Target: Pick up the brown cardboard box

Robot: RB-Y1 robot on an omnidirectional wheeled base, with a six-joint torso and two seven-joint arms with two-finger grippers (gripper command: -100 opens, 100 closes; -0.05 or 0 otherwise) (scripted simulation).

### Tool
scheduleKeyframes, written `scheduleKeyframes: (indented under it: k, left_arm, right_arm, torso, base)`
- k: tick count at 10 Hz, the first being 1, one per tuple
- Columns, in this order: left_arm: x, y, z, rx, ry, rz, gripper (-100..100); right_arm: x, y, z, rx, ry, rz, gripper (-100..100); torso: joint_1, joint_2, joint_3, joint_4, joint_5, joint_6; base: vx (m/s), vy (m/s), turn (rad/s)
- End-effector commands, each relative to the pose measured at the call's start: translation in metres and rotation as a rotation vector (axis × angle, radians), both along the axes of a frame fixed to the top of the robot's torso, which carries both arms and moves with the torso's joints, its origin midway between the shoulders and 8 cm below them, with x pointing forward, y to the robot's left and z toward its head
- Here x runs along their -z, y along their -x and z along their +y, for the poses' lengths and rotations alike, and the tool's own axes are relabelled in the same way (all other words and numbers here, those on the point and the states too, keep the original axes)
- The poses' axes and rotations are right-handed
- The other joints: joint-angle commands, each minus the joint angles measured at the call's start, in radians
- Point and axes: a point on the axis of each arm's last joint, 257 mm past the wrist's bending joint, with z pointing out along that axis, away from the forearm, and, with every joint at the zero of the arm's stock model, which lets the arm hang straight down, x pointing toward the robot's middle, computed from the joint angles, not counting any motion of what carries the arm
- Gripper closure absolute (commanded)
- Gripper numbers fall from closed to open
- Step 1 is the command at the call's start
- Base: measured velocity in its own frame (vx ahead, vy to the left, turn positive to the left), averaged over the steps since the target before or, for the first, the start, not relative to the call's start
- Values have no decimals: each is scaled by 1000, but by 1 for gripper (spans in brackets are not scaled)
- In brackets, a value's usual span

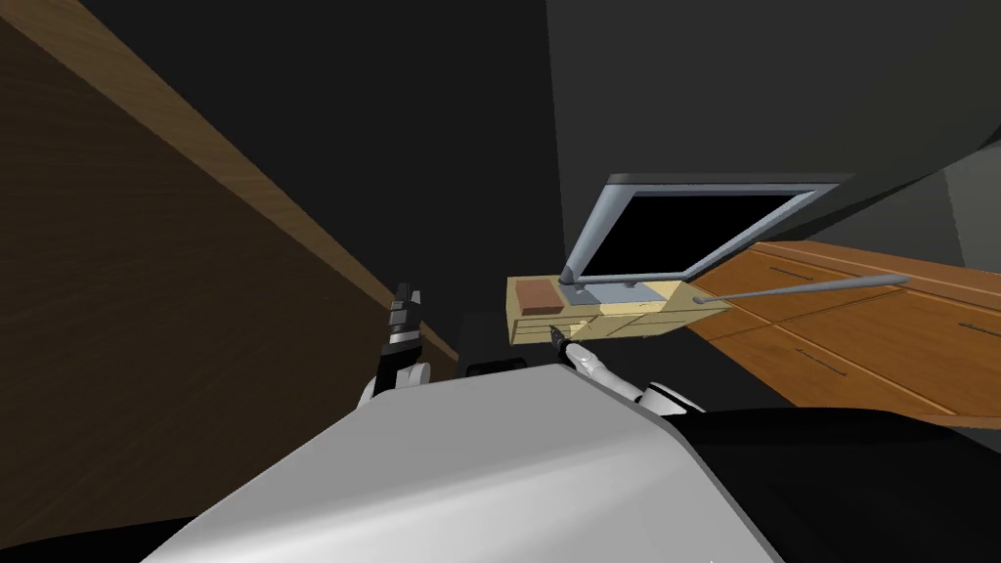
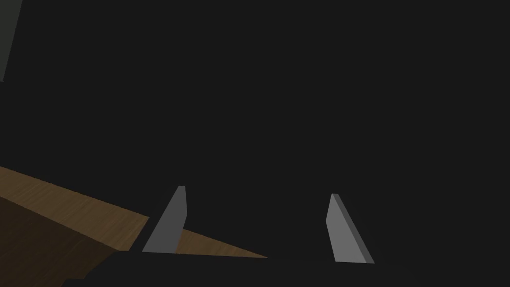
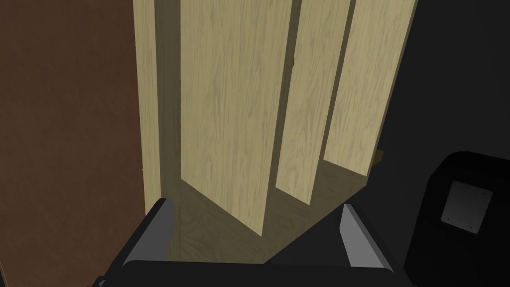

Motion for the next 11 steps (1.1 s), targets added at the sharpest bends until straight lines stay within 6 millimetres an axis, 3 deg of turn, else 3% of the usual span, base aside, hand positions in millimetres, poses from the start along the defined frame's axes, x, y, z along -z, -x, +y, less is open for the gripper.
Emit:
scheduleKeyframes:
  k: [1, 6, 7, 9, 11]
  left_arm:
    - [0, 0, 0, 0, 0, 0, 0]
    - [0, 0, 0, 0, 0, 1, 0]
    - [0, 0, 0, 0, 0, 1, 0]
    - [0, 0, 0, 0, 0, 0, 0]
    - [0, 0, 0, 0, 0, 1, 0]
  right_arm:
    - [-4, -5, -13, 41, 33, -24, -100]
    - [-9, -8, -22, 132, -7, -58, -100]
    - [-14, -5, -49, 127, 77, -63, -100]
    - [-21, -4, -68, 200, 109, -87, -100]
    - [-28, -8, -71, 195, 132, -115, -100]
  torso:
    - [0, 0, 0, 0, 0, 0]
    - [0, -10, -6, -2, 0, 1]
    - [0, -10, -6, -2, 0, 1]
    - [-1, -1, -1, 0, 0, 1]
    - [0, -7, -4, -1, 0, 2]
  base:
    - [-85, -23, 265]
    - [5, -2, -11]
    - [-121, -26, 352]
    - [-113, -6, 335]
    - [-8, 4, 41]
